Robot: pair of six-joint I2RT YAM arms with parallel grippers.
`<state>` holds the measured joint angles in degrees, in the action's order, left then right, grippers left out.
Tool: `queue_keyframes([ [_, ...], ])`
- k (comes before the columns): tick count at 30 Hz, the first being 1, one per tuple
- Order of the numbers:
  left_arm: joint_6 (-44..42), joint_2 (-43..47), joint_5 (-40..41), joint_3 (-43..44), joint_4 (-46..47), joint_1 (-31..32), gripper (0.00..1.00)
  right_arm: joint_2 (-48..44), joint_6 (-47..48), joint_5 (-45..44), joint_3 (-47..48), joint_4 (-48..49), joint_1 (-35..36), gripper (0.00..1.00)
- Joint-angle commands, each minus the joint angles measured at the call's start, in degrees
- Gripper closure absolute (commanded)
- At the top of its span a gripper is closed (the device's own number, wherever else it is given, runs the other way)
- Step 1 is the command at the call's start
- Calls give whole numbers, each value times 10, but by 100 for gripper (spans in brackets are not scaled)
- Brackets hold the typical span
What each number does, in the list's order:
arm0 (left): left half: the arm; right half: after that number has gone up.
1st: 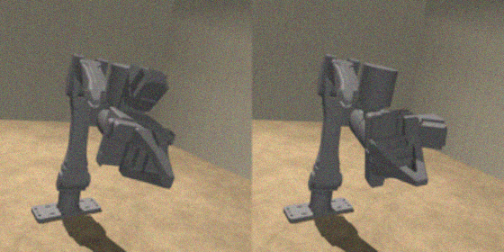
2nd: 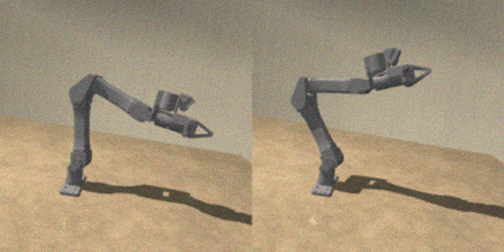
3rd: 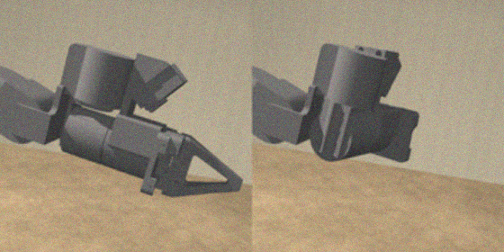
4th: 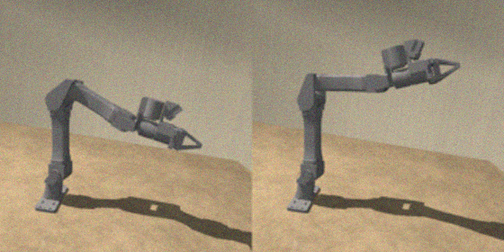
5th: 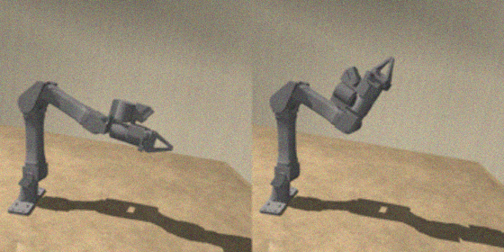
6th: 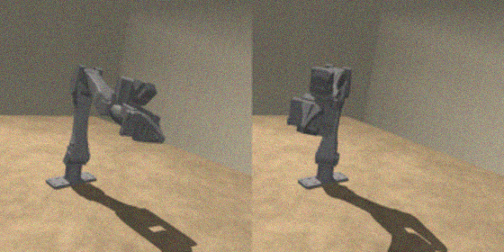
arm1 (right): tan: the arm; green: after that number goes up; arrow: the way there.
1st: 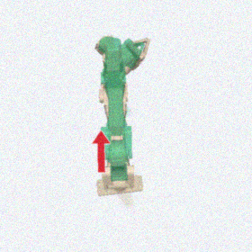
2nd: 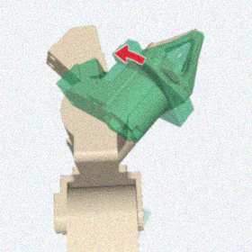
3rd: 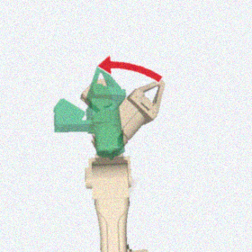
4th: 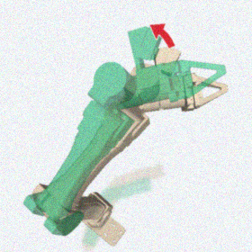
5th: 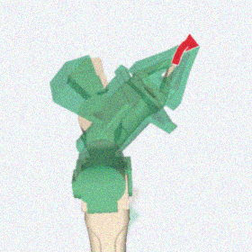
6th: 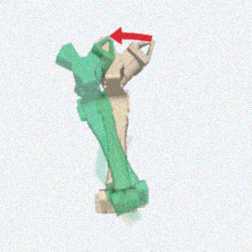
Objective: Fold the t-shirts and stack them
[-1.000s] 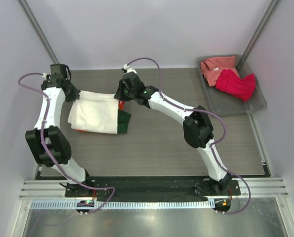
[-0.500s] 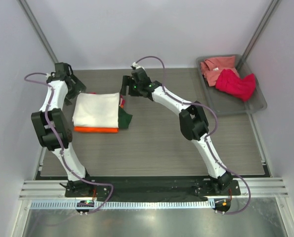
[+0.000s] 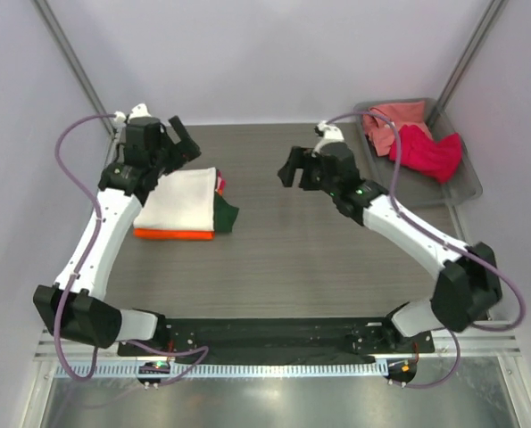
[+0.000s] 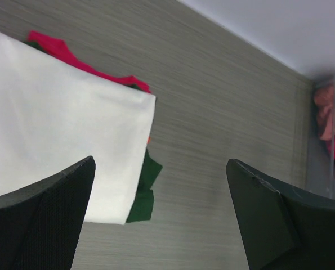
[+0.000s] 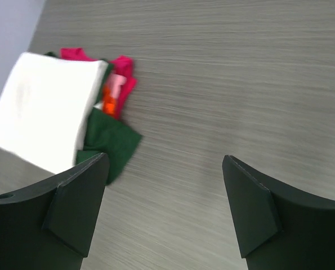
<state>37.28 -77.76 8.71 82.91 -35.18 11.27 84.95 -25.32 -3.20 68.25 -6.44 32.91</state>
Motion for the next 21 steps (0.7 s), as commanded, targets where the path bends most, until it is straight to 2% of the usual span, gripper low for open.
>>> queue_keyframes([
  [1,13,30,-30,-84,63,52,0,-94,22,-48,-95,15,-18,11],
  [5,13,67,-12,-211,163,135,1,-203,31,-110,-209,13,-23,11],
  [6,12,67,0,-225,177,167,0,-223,27,-124,-228,13,-23,11],
  [11,3,7,26,-263,215,247,0,-319,-9,-224,-353,37,-23,5],
  [13,-6,0,44,-293,234,263,0,-337,-14,-233,-403,58,-23,5],
  [16,-18,13,12,-363,335,278,0,-361,-8,-241,-466,125,-23,5],
  [19,-33,27,8,-429,416,278,0,-377,-4,-206,-495,164,-23,4],
  [21,-37,34,3,-437,424,276,0,-381,-8,-200,-501,174,-23,4],
])
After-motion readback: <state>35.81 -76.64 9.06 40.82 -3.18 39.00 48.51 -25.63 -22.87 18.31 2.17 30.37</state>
